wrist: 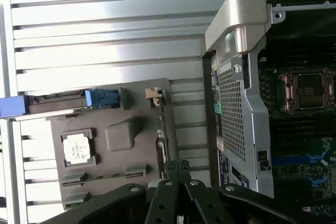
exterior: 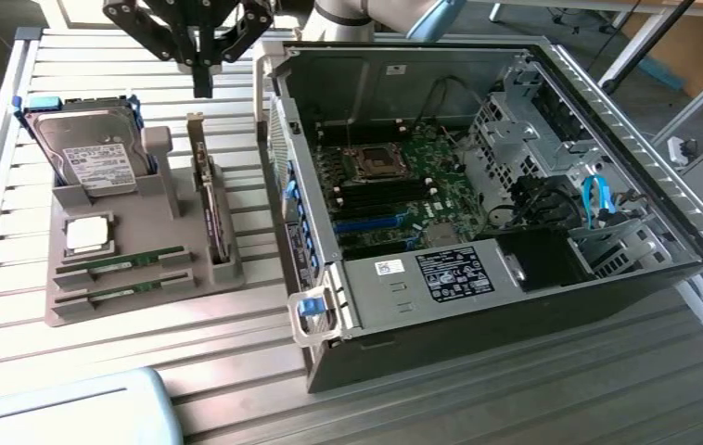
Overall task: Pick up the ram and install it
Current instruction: 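Reach for the ram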
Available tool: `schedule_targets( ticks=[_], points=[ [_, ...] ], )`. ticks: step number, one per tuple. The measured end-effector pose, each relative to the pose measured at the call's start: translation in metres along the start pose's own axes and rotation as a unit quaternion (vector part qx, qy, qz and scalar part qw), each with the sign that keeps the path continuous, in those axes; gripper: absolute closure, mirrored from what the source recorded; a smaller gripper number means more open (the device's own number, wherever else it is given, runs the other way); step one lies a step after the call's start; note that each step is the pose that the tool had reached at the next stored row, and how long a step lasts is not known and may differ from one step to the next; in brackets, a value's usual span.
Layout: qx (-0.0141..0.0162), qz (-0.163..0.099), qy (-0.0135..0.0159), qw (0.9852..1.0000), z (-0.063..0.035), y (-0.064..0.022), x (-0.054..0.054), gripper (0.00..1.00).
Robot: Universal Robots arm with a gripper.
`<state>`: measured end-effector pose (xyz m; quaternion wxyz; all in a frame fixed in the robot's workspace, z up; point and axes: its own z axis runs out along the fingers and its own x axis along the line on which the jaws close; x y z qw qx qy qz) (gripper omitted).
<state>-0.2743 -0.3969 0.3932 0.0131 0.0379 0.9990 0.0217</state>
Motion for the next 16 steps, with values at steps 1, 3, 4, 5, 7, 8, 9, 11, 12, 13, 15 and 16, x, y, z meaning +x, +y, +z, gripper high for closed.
schedule_targets(
  ticks=[1, 3, 4, 5, 7, 8, 9, 11, 12, 13, 15, 16],
  points=[
    [0.0, 0.0, 0.0, 1.0, -0.0001, -0.0003, 0.005, 0.89],
    [0.0001, 0.0, 0.0001, 1.0, -0.0004, -0.0007, 0.013, 0.89],
    [0.0, 0.0, 0.0, 1.0, -0.0005, -0.0009, 0.018, 0.89],
    [0.0, 0.0, 0.0, 1.0, -0.0006, -0.0012, 0.023, 0.89],
    [0.0001, 0.0, 0.0001, 1.0, -0.0009, -0.0017, 0.033, 0.89],
    [0.0001, 0.0, 0.0001, 1.0, -0.0011, -0.0019, 0.037, 0.89],
    [0.0, 0.0, 0.0, 1.0, -0.0011, -0.0022, 0.042, 0.89],
    [0.0, 0.0, 0.0, 1.0, -0.0014, -0.0027, 0.051, 0.89],
    [0.0001, 0.0, 0.0001, 1.0, -0.0016, -0.003, 0.055, 0.89],
    [0.0, 0.0, 0.0, 1.0, -0.0015, -0.0031, 0.057, 0.89],
    [0.0002, 0.0, 0.0001, 1.0, -0.0016, -0.0034, 0.059, 0.89],
    [0.0003, 0.0, 0.0001, 1.0, -0.0017, -0.0044, 0.06, 0.89]
  ],
)
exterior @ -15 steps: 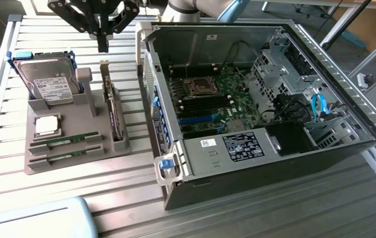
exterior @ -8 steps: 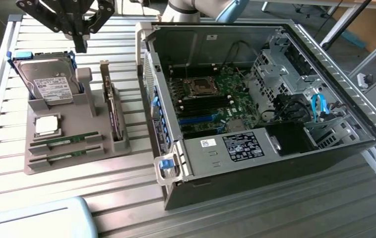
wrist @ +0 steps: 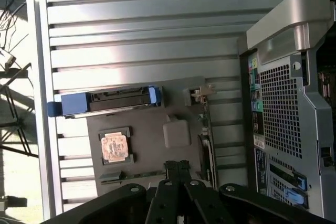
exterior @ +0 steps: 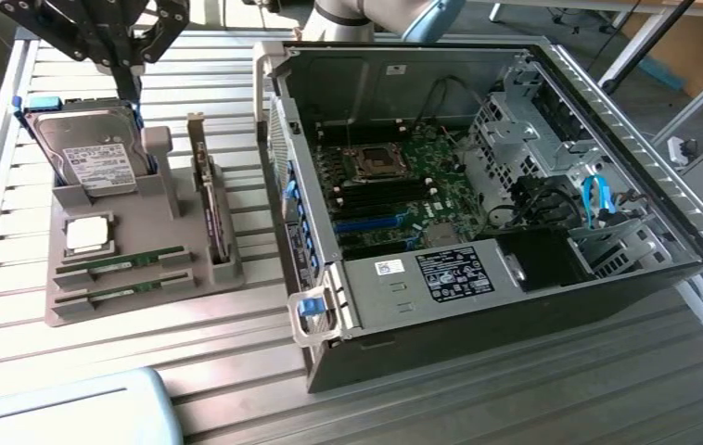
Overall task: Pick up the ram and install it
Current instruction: 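Reach for the ram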
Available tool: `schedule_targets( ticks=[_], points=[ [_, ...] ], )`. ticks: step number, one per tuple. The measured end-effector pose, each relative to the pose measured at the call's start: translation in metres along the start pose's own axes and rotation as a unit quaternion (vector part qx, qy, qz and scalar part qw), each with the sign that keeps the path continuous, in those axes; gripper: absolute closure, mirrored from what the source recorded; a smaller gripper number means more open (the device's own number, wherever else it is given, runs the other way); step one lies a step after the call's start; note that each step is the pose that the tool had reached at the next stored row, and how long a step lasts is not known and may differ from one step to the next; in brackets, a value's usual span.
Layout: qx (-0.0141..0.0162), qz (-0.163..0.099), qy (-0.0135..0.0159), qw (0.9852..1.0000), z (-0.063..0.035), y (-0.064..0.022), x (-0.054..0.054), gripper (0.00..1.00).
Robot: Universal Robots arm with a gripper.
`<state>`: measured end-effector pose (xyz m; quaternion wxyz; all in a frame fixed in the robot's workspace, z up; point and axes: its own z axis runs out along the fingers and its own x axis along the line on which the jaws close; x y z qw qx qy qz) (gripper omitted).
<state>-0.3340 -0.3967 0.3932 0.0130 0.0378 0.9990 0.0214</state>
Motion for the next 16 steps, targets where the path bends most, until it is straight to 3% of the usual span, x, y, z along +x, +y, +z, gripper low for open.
schedule_targets(
  ticks=[11, 16],
  points=[
    [0.0, 0.0, -0.0001, 1.0, -0.0013, -0.0291, 0.001, 0.89],
    [-0.0001, 0.0, -0.0002, 1.0, -0.002, -0.0482, 0.0, 0.89]
  ],
)
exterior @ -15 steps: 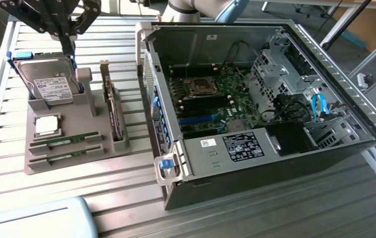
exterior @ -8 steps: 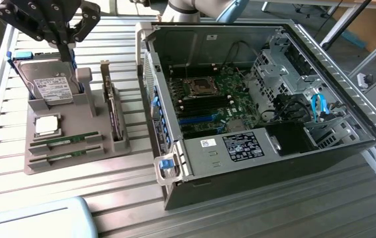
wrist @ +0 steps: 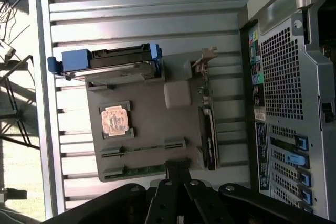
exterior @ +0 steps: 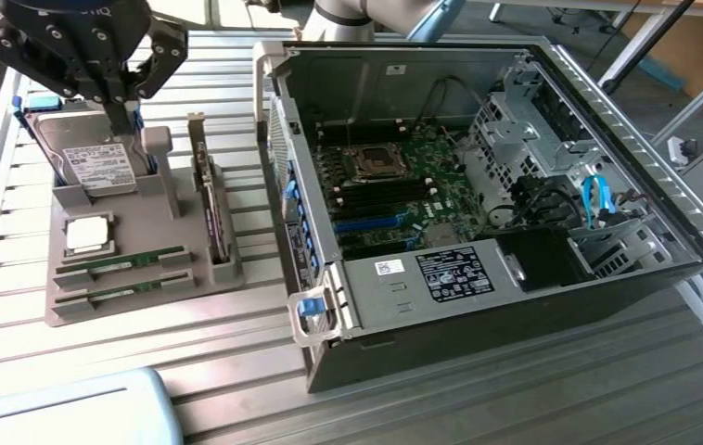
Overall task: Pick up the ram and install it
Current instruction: 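Reach for the ram, then pick up the ram and move it above insertion slot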
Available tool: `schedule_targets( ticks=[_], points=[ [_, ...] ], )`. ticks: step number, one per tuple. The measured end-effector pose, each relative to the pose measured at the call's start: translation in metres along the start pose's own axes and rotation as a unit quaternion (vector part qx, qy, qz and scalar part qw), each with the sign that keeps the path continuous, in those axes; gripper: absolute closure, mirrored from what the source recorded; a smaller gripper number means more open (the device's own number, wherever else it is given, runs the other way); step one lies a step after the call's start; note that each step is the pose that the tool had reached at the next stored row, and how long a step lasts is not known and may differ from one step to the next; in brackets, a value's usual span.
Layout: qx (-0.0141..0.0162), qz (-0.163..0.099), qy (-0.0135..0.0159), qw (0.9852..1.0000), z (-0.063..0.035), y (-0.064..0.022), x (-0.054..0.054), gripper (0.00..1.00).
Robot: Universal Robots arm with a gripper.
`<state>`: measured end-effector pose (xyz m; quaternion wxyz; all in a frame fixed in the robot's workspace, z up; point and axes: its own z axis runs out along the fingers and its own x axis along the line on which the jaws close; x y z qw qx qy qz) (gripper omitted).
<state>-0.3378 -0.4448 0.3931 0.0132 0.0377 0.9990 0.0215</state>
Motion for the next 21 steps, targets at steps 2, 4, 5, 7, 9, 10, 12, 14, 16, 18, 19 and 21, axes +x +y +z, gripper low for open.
schedule_targets(
  ticks=[2, 4, 5, 7, 9, 10, 12, 14, 16, 18, 19, 21],
  points=[
    [0.0, 0.0, 0.0, 1.0, -0.0004, -0.0077, 0.0, 0.89],
    [0.0, 0.0, 0.0, 1.0, -0.0007, -0.0145, 0.0, 0.89],
    [0.0, 0.0, 0.0, 1.0, -0.0008, -0.0177, -0.001, 0.89],
    [0.0, 0.0, 0.0, 1.0, -0.001, -0.0223, -0.001, 0.89],
    [0.0001, 0.0, 0.0001, 1.0, -0.001, -0.0223, -0.001, 0.89],
    [0.0, 0.0, 0.0, 1.0, -0.001, -0.0223, -0.001, 0.89],
    [0.0, 0.0, 0.0, 1.0, -0.001, -0.0223, -0.001, 0.89],
    [0.0, 0.0, 0.0, 1.0, -0.001, -0.0223, -0.001, 0.89],
    [0.0001, 0.0, 0.0, 1.0, -0.001, -0.0223, -0.001, 0.89],
    [0.0001, 0.0, 0.0001, 1.0, -0.001, -0.0223, -0.001, 0.89],
    [0.0, 0.0, 0.0, 1.0, -0.001, -0.0223, -0.001, 0.89],
    [0.0, -0.001, 0.0, 1.0, -0.001, -0.0223, -0.001, 0.89]
  ],
)
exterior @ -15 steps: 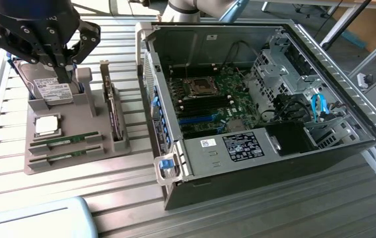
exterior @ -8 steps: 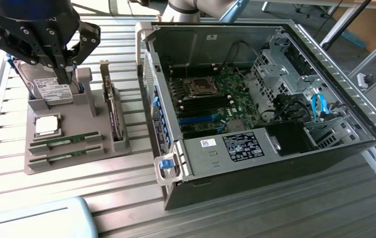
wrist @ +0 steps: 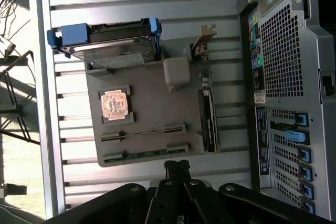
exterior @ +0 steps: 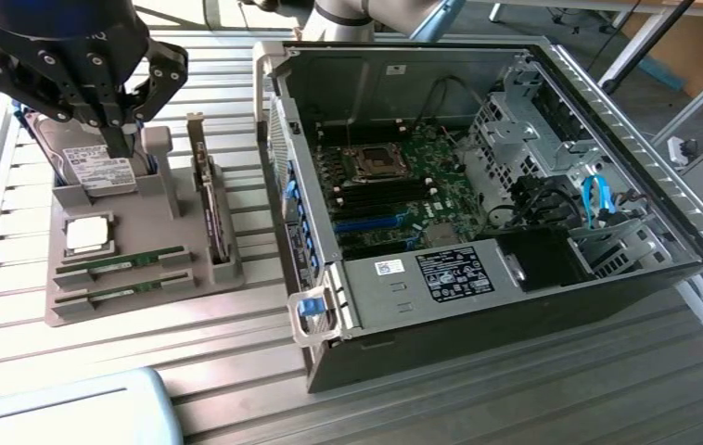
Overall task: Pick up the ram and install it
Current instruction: 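Pick up the ram and move it above insertion slot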
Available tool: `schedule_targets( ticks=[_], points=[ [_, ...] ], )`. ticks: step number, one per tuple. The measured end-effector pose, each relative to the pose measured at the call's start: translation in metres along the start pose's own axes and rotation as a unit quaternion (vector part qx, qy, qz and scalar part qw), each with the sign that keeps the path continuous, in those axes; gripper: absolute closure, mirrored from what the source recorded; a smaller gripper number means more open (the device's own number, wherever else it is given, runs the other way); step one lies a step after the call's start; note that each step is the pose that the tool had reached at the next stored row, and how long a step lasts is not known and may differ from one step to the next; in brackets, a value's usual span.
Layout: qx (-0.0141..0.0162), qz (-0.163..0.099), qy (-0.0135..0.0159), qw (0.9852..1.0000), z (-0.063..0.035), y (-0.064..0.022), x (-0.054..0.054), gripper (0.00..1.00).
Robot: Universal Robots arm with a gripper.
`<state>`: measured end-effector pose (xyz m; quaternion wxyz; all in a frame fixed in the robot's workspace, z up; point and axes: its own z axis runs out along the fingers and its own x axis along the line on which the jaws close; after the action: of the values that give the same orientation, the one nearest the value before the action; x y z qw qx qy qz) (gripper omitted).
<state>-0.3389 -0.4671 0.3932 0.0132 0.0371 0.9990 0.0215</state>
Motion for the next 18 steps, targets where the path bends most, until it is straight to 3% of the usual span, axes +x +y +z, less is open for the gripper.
schedule_targets(
  ticks=[3, 5, 12, 15, 18],
  points=[
    [-0.0007, -0.032, 0.0015, 0.9995, 0.0, 0.0, 0.0, 0.89],
    [-0.0015, -0.063, 0.0028, 0.998, 0.0003, 0.0, 0.0, 0.89],
    [-0.0034, -0.137, 0.006, 0.9906, 0.0009, 0.0, 0.0001, 0.89],
    [-0.0043, -0.173, 0.0076, 0.9848, 0.0014, -0.0001, 0.0001, 0.89],
    [-0.0054, -0.218, 0.0096, 0.9758, 0.002, -0.0001, 0.0001, 0.89]
  ],
)
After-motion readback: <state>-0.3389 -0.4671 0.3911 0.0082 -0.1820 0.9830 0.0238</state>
